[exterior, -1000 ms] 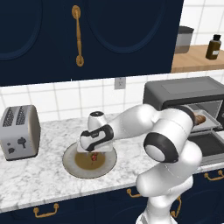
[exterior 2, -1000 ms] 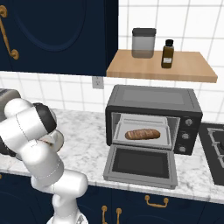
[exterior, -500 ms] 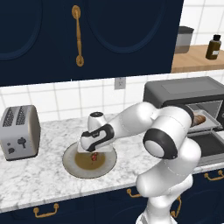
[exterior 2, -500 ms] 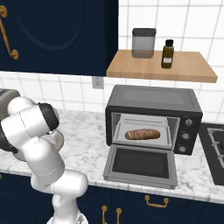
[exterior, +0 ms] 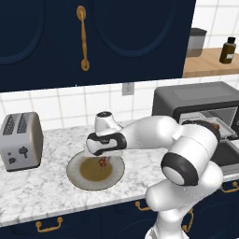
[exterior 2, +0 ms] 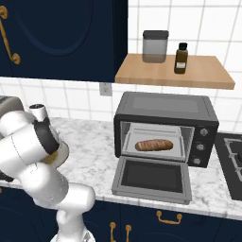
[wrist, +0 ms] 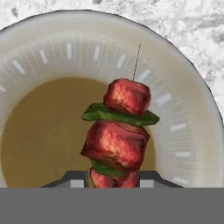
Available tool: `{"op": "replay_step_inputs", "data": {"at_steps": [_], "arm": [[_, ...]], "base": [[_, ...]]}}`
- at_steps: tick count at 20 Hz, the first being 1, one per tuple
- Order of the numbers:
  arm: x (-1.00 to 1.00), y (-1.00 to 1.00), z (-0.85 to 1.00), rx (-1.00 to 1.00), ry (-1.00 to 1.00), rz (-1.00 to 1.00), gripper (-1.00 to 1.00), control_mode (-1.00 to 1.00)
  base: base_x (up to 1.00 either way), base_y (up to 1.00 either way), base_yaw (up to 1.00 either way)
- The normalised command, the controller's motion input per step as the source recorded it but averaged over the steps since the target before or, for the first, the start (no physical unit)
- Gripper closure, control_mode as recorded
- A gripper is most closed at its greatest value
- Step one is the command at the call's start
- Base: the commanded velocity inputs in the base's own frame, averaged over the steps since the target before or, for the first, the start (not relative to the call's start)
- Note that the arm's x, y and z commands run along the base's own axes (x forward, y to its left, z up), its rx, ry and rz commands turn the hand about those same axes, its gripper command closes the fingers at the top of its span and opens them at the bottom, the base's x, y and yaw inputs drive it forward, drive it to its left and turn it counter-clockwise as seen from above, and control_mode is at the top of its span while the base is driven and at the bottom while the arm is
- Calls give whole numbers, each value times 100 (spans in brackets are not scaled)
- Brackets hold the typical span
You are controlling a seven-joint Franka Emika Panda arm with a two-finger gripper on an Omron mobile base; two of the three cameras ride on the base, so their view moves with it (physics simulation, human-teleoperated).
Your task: Pick up the kebab skewer and baguette bread, and place them inside the toaster oven. Close the toaster oven door and start by setting the timer.
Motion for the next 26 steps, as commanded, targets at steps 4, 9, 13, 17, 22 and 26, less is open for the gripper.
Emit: {"op": "replay_step_inputs", "data": {"at_steps": [4,9,13,17,22,26], "arm": [[-29,-81,57,0,0,-2,100,-100],[-25,-78,61,3,0,-7,100,-100],[-23,-87,56,7,-1,-16,100,-100],[-17,-84,49,10,-3,-21,100,-100],[-12,-97,37,10,-3,-28,100,-100],[-14,-92,34,9,-3,-31,100,-100]], "base": [[0,0,0],[0,0,0],[0,0,0],[0,0,0],[0,0,0],[0,0,0]]}}
